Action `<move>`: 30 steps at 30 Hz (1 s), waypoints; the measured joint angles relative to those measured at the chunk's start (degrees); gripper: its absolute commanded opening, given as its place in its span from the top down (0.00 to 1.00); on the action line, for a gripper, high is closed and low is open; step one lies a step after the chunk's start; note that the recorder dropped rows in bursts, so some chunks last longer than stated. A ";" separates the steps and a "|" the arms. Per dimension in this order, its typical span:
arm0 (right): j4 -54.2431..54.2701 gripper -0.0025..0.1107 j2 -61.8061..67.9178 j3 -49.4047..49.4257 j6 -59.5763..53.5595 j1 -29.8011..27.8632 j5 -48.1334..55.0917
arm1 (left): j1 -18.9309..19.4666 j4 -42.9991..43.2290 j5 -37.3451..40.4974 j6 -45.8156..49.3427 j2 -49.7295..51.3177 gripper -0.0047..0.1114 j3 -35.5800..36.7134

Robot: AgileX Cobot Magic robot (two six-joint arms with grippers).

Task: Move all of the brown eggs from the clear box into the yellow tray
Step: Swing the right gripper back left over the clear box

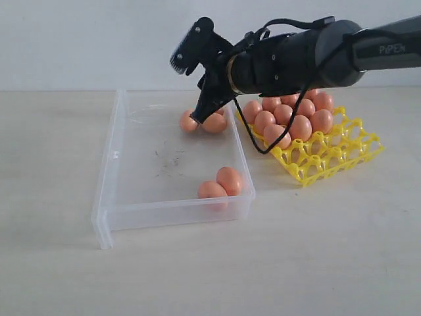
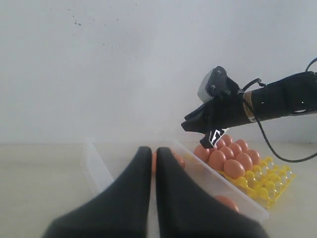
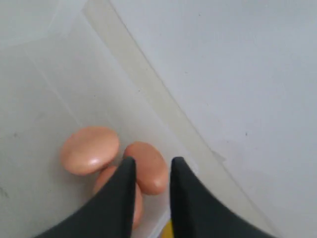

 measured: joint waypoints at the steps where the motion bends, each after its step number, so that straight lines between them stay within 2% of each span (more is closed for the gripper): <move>1: 7.62 0.98 0.29 -0.99 2.34 -0.25 -0.60 | 0.00 0.00 0.00 0.00 0.00 0.93 0.00; 2: 14.10 0.98 0.29 -1.62 4.78 -1.40 -4.64 | 0.00 0.00 0.00 0.00 0.00 0.93 0.00; 4: 23.94 0.98 0.87 -1.76 6.73 -4.37 -22.29 | 0.00 0.00 0.00 0.00 0.00 0.93 0.00; 6: 31.19 0.98 2.34 -2.02 -0.06 -5.53 -43.30 | 0.00 0.00 0.00 0.00 0.00 0.93 0.00; 8: 40.43 0.98 3.75 -1.76 -13.36 -4.24 -55.28 | 0.00 0.00 0.00 0.00 0.00 0.93 0.00; 11: 62.61 0.98 4.71 1.49 -37.21 0.30 -64.01 | 1.02 0.00 0.00 0.00 0.00 0.93 0.00; 14: 81.79 0.98 4.96 2.76 -60.87 5.43 -66.89 | 1.91 0.00 0.00 0.00 0.00 0.93 0.00; 15: 85.07 0.98 4.96 2.76 -66.56 6.48 -65.30 | 2.01 0.00 0.00 0.00 0.00 0.93 0.00; 16: 87.71 0.98 4.85 2.34 -69.54 7.28 -61.90 | 2.11 0.00 0.00 0.00 0.00 0.93 0.00; 18: 90.21 0.98 4.47 -1.36 -71.50 6.90 -43.35 | 2.04 0.00 0.00 0.00 0.00 0.93 0.00; 22: 91.54 0.98 5.39 -17.23 -71.31 1.79 3.87 | 2.04 0.00 0.00 0.00 0.00 0.93 0.00; 25: 93.32 0.95 7.47 -29.45 -75.70 -2.41 31.94 | 2.04 0.00 0.00 0.00 0.00 0.93 0.00; 27: 94.16 0.89 9.01 -34.67 -80.50 -3.46 43.83 | 2.04 0.00 0.00 0.00 0.00 0.93 0.00; 30: 95.12 0.73 11.39 -39.56 -87.66 -3.26 55.51 | 2.04 0.00 0.00 0.00 0.00 0.93 0.00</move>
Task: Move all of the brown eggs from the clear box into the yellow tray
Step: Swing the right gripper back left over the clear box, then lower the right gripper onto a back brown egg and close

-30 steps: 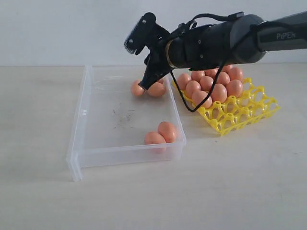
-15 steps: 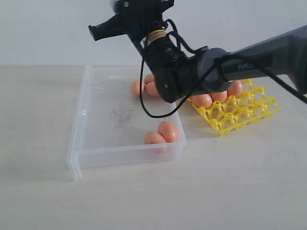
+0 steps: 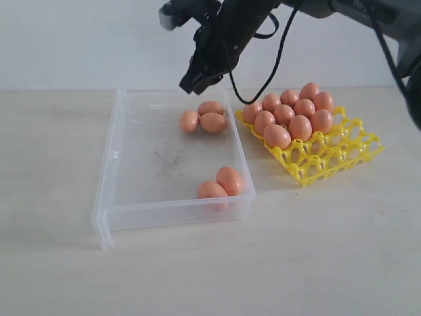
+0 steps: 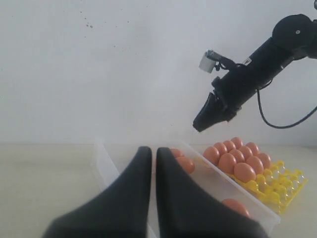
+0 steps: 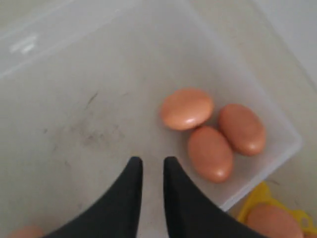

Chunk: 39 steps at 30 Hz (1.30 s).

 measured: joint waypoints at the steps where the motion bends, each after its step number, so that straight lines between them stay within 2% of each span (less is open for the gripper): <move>1: 0.10 0.65 1.10 -0.69 -2.27 0.24 2.21 | 0.00 0.00 0.00 0.00 0.00 0.93 0.00; 4: -1.64 0.48 4.50 -1.25 -7.19 0.85 3.31 | 0.00 0.00 0.00 0.00 0.00 0.93 0.00; 6: -5.34 0.45 6.92 -1.25 -7.90 1.25 1.07 | 0.00 0.00 0.00 0.00 0.00 0.93 0.00; 10: -14.69 0.46 10.11 -1.25 -5.64 1.57 -3.50 | 0.00 0.00 0.00 0.00 0.00 0.93 0.00; 13: -17.61 0.46 11.19 -1.25 -5.17 1.57 -4.52 | 0.00 0.00 0.00 0.00 0.00 0.93 0.00; 19: -18.40 0.60 11.80 -1.43 -4.37 1.57 -9.18 | 0.00 0.00 0.00 0.00 0.00 0.93 0.00; 29: -14.32 0.61 12.24 -1.43 -2.32 0.00 -13.93 | 0.00 0.00 0.00 0.00 0.00 0.93 0.00; 31: -13.00 0.56 12.27 -1.43 -1.70 -0.24 -14.27 | 0.00 0.00 0.00 0.00 0.00 0.93 0.00; 36: -10.28 0.32 13.52 -1.48 2.45 -0.33 -14.77 | 0.00 0.00 -0.31 0.00 0.00 0.93 0.00; 39: -10.03 0.34 14.38 -1.48 2.26 -0.33 -15.07 | 0.00 0.00 -0.44 0.00 0.00 0.93 0.00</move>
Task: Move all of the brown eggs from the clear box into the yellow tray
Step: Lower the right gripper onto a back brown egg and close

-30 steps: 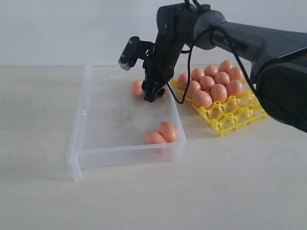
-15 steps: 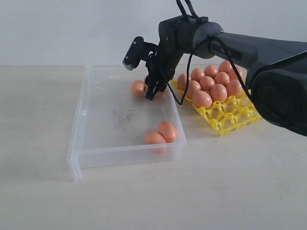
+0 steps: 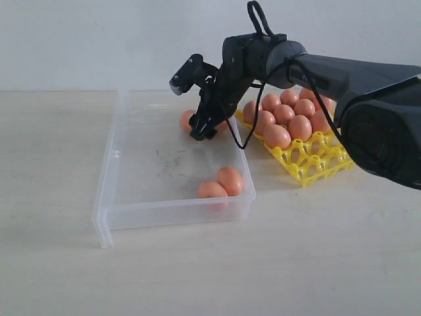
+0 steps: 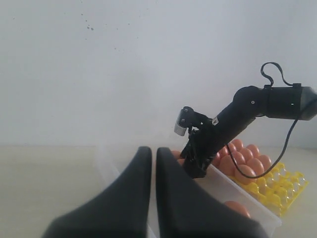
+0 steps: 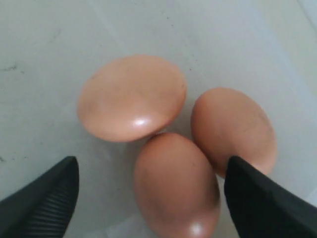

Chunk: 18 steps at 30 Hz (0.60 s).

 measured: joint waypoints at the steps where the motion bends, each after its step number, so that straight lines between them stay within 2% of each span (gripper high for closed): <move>1: 0.00 0.33 0.00 0.00 -0.89 0.00 -0.25 | 0.00 0.00 0.00 0.00 0.00 0.93 0.00; 9: -0.25 0.33 -1.49 0.00 -4.95 0.00 5.34 | 0.00 0.00 0.00 0.00 0.00 0.93 0.00; 18: -3.60 0.33 -1.62 0.00 -4.95 0.00 5.57 | 0.00 0.00 0.00 0.00 0.00 0.93 0.00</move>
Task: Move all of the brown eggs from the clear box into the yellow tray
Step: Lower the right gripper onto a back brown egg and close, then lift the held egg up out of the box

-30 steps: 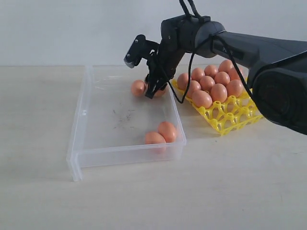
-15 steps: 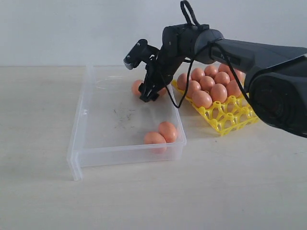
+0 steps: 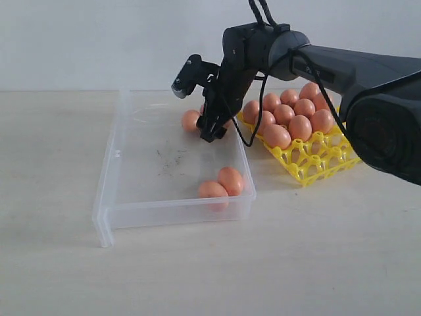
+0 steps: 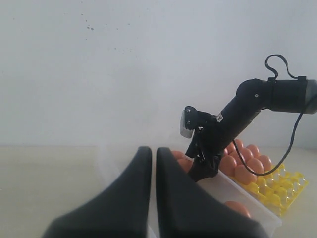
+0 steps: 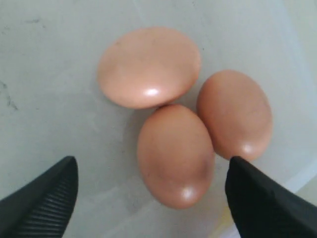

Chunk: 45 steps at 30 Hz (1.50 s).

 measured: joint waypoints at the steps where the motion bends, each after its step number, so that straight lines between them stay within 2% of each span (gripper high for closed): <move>1: -0.69 0.33 0.00 0.00 0.00 0.00 -0.60 | 0.00 0.00 0.00 0.00 0.00 0.93 0.00; 7: -2.75 0.33 0.00 0.00 5.34 -1.01 -4.76 | 0.00 0.00 0.00 0.00 0.00 0.93 0.00; 16: -1.50 0.35 2.19 -0.23 10.67 -2.28 -3.32 | 0.00 0.00 0.00 0.00 0.00 0.93 0.00; 19: -0.32 0.51 2.67 -0.36 10.86 -2.40 -1.63 | 0.00 0.00 0.00 0.00 0.00 0.93 0.00; 22: 0.67 0.80 2.76 -0.58 11.88 -2.53 0.20 | 0.00 0.00 0.00 0.00 0.00 0.93 0.00; 23: 1.03 0.92 2.76 -0.58 12.29 -2.62 0.59 | 0.00 0.00 0.00 0.00 0.00 0.93 0.00; 24: 1.15 0.97 2.76 -0.58 12.93 -2.62 0.63 | 0.00 0.00 0.00 0.00 0.00 0.93 0.00; 30: 5.10 0.98 2.89 -0.58 14.98 -2.86 -1.86 | 0.00 0.00 0.00 0.00 0.00 0.93 0.00; 36: 22.52 0.98 2.78 0.60 10.51 -4.89 -5.67 | 0.00 0.00 0.00 0.00 0.00 0.93 0.00; 42: 40.80 0.98 0.75 6.64 -8.32 -7.80 -9.77 | 0.00 0.00 0.00 0.00 0.00 0.93 0.00; 45: 51.27 0.98 -2.14 11.51 -25.20 -8.21 -12.11 | 0.00 0.00 0.00 0.00 0.00 0.93 0.00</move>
